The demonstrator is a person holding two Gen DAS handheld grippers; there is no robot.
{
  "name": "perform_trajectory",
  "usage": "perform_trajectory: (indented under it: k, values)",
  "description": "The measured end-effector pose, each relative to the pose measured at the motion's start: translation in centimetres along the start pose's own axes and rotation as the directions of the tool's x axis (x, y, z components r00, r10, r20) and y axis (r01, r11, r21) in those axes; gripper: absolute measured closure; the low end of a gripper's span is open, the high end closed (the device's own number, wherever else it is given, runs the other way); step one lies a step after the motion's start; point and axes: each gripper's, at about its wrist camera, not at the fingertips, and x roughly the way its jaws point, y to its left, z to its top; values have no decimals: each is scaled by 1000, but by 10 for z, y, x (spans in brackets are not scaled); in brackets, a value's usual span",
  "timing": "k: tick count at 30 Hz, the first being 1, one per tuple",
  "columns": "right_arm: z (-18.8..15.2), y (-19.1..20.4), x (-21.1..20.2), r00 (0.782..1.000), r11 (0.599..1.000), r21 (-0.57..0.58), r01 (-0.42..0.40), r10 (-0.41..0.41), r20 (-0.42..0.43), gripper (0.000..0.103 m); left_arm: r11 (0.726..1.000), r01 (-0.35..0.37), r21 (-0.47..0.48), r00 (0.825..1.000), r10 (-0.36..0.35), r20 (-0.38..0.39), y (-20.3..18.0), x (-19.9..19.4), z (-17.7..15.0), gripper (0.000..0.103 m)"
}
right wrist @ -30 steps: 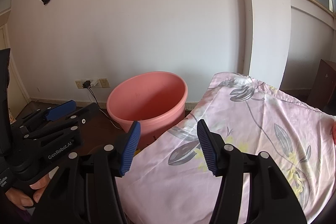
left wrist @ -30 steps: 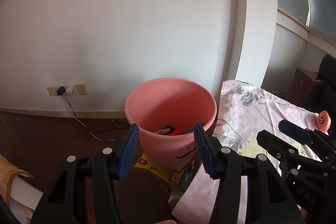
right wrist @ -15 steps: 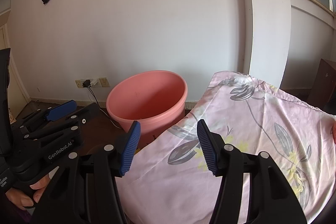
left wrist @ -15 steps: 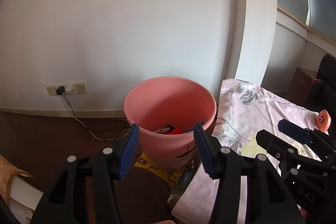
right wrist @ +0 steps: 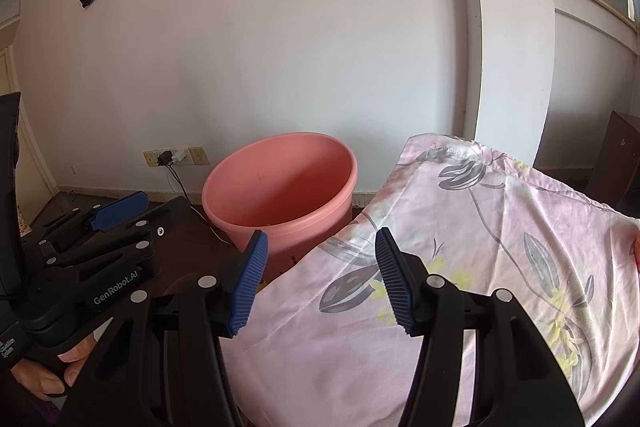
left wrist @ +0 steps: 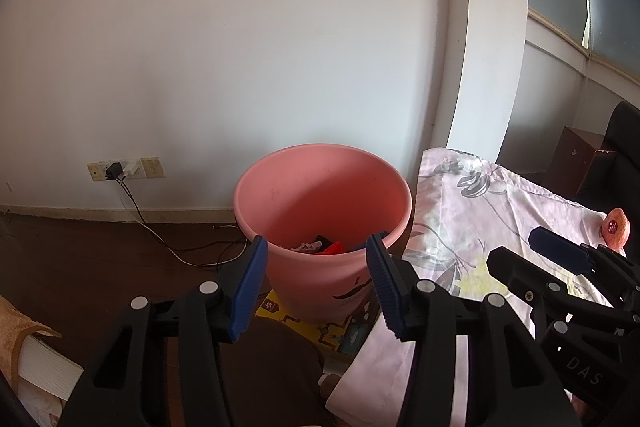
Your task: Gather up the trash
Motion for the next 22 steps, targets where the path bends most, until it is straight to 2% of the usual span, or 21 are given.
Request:
perform_trajectory:
  k: [22]
  values:
    - [-5,-2,2,1000,1000,5,-2,2,-7,46,1000,1,5,1000,-1,-10,0,5,0,52]
